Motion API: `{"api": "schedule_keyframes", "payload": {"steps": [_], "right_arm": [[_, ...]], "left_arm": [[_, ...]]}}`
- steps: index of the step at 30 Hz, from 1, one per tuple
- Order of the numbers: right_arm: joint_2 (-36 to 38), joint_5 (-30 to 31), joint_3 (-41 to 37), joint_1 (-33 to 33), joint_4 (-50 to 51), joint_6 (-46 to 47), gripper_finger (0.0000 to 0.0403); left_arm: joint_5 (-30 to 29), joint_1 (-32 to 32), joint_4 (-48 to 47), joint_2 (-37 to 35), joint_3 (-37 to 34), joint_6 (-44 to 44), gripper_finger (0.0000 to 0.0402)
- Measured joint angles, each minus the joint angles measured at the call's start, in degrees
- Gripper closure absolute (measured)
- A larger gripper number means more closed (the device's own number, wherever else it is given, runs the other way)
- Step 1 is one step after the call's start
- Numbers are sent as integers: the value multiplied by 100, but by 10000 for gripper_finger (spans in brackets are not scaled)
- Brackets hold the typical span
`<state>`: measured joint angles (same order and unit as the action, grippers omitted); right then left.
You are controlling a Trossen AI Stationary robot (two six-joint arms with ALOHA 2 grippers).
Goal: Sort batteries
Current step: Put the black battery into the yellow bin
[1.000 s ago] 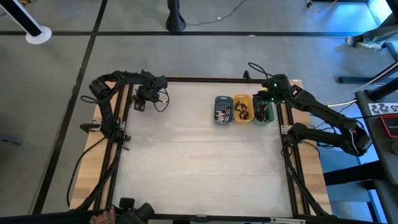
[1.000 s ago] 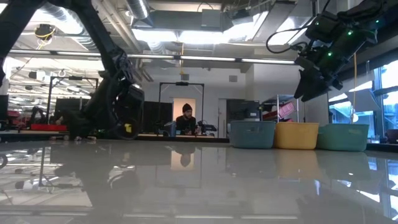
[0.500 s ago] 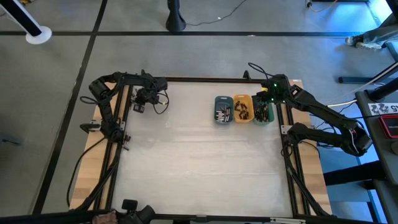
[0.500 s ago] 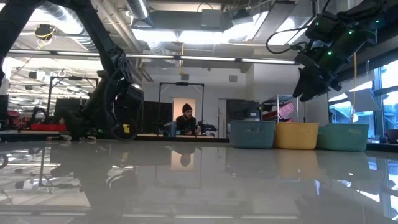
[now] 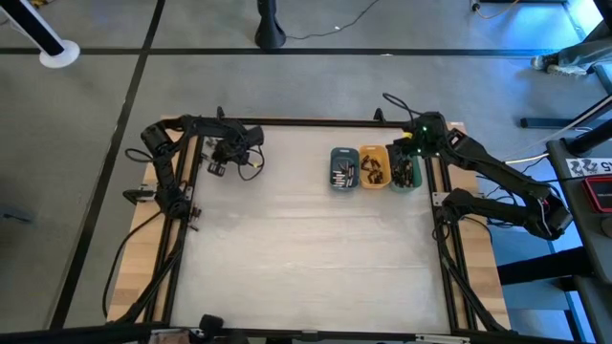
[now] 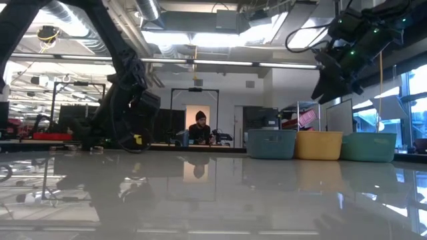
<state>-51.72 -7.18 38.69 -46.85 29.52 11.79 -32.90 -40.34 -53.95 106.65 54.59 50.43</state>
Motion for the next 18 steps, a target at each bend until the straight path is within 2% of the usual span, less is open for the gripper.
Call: {"api": "schedule_keyframes", "payload": {"steps": [6,12,18], "right_arm": [[0,2,42,0,-58,34,221],[0,-200,44,0,-310,148,221],[0,-403,47,0,-471,191,221]], "left_arm": [[111,388,-36,0,75,-43,383],[1266,723,-71,-119,639,-379,374],[3036,884,166,-417,1300,-682,378]]}}
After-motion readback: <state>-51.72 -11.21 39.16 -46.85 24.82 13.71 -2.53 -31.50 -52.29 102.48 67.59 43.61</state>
